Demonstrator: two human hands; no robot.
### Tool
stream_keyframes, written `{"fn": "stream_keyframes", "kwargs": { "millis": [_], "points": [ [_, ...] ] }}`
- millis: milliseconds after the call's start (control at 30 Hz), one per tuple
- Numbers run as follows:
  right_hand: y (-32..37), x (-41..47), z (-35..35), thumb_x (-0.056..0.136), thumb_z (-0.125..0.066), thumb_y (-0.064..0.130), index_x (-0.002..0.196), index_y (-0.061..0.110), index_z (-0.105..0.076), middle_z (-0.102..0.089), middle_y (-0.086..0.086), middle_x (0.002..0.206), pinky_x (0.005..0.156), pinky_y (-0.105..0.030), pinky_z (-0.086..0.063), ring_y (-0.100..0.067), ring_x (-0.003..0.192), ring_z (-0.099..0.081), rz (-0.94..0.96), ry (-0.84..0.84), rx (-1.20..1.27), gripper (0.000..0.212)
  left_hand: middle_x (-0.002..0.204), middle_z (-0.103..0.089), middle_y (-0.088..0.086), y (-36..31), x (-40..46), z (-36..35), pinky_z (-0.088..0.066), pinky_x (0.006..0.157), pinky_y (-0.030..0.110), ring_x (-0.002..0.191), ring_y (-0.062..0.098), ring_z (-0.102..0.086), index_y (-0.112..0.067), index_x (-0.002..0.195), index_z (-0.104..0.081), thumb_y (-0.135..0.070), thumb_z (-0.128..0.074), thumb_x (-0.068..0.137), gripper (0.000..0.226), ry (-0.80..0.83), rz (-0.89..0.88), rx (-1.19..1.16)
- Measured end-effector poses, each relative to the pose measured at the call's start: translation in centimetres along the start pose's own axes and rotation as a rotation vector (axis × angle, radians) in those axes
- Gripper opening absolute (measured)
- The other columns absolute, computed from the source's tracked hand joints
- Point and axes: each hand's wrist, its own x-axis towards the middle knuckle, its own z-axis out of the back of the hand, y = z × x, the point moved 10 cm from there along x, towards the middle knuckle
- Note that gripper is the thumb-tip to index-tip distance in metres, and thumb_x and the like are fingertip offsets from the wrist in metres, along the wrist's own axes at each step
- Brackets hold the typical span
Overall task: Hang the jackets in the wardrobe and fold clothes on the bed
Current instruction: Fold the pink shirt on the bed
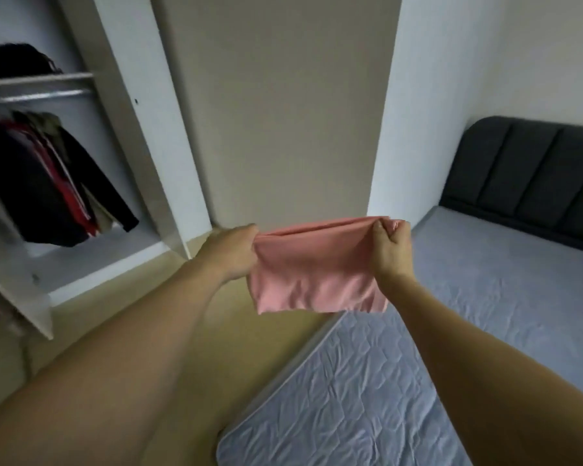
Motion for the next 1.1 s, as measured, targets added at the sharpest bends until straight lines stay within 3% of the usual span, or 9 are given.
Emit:
{"fn": "stream_keyframes", "kwargs": {
  "millis": [167,300,367,467,533,600,767,867,1100],
  "points": [
    [19.3,-1.0,-12.8,0.098,-0.046,0.028,0.101,0.018,-0.048,-0.054,0.006,0.09,0.079,-0.025,-0.035,-0.015,0.089,-0.05,0.179,0.091,0.139,0.01,0.105,-0.062,0.014,9.6,-0.7,20.1,-0.035,0.078,0.037,0.1,0.034,-0.053,-0.014,0.094,-0.048,-0.005,-0.047,0.081,0.016,-0.304,0.056,0.374],
    [28.7,-2.7,-24.3,0.099,-0.046,0.024,0.097,0.017,-0.053,-0.055,0.006,0.088,0.08,-0.026,-0.038,-0.013,0.088,-0.051,0.25,0.187,0.275,0.01,0.096,-0.063,0.019,20.9,-1.8,30.2,-0.039,0.068,0.036,0.09,0.038,-0.056,-0.009,0.083,-0.05,0.002,-0.043,0.083,0.013,-0.525,0.29,0.301],
    [32.1,-3.4,-29.8,0.099,-0.045,0.026,0.096,0.018,-0.05,-0.052,0.011,0.084,0.077,-0.024,-0.035,-0.013,0.086,-0.051,0.281,0.222,0.285,0.009,0.095,-0.065,0.019,26.1,-2.1,33.6,-0.042,0.074,0.038,0.092,0.038,-0.057,-0.006,0.088,-0.058,0.002,-0.043,0.084,0.018,-0.586,0.37,0.363],
    [35.9,-4.3,-38.0,0.098,-0.044,0.028,0.089,0.023,-0.046,-0.051,0.015,0.082,0.075,-0.024,-0.033,-0.01,0.077,-0.051,0.307,0.258,0.259,0.011,0.099,-0.064,0.016,34.2,-1.4,36.3,-0.037,0.088,0.04,0.101,0.035,-0.053,-0.01,0.091,-0.059,-0.006,-0.045,0.083,0.017,-0.556,0.452,0.361],
    [38.0,-4.4,-44.3,0.096,-0.039,0.031,0.077,0.024,-0.044,-0.051,0.014,0.077,0.067,-0.027,-0.033,-0.001,0.069,-0.047,0.321,0.24,0.277,0.021,0.09,-0.06,0.01,40.5,0.2,37.6,-0.038,0.089,0.04,0.095,0.033,-0.053,-0.014,0.082,-0.051,-0.017,-0.048,0.076,0.008,-0.555,0.487,0.292],
    [38.7,-4.3,-46.2,0.089,-0.029,0.038,0.07,0.024,-0.042,-0.051,0.01,0.072,0.056,-0.027,-0.031,-0.001,0.065,-0.045,0.312,0.189,0.255,0.027,0.084,-0.052,0.005,43.1,1.0,37.3,-0.036,0.088,0.041,0.095,0.032,-0.052,-0.018,0.079,-0.047,-0.027,-0.045,0.074,0.01,-0.506,0.499,0.241],
    [42.0,-1.5,-63.6,0.081,-0.025,0.043,0.073,0.021,-0.047,-0.054,0.005,0.074,0.059,-0.03,-0.037,-0.012,0.067,-0.05,0.324,0.295,0.231,0.031,0.104,-0.061,0.004,57.4,7.7,39.4,-0.028,0.096,0.043,0.109,0.028,-0.047,-0.026,0.085,-0.05,-0.041,-0.028,0.093,0.028,-0.513,0.55,0.247],
    [44.6,1.0,-73.9,0.093,-0.03,0.034,0.093,0.015,-0.05,-0.057,0.002,0.086,0.076,-0.037,-0.044,-0.021,0.081,-0.054,0.317,0.37,0.203,0.027,0.111,-0.061,0.006,64.5,12.2,42.5,-0.028,0.097,0.042,0.109,0.027,-0.045,-0.024,0.09,-0.054,-0.035,-0.026,0.096,0.031,-0.536,0.591,0.303],
    [51.4,3.9,-96.9,0.099,-0.036,0.021,0.103,0.013,-0.042,-0.05,0.005,0.086,0.078,-0.032,-0.038,-0.011,0.077,-0.05,0.363,0.583,0.352,0.011,0.129,-0.043,0.011,80.9,20.6,47.6,-0.021,0.1,0.041,0.115,0.029,-0.035,-0.014,0.114,-0.058,-0.016,-0.036,0.09,0.032,-0.55,0.801,0.545]
  ]
}}
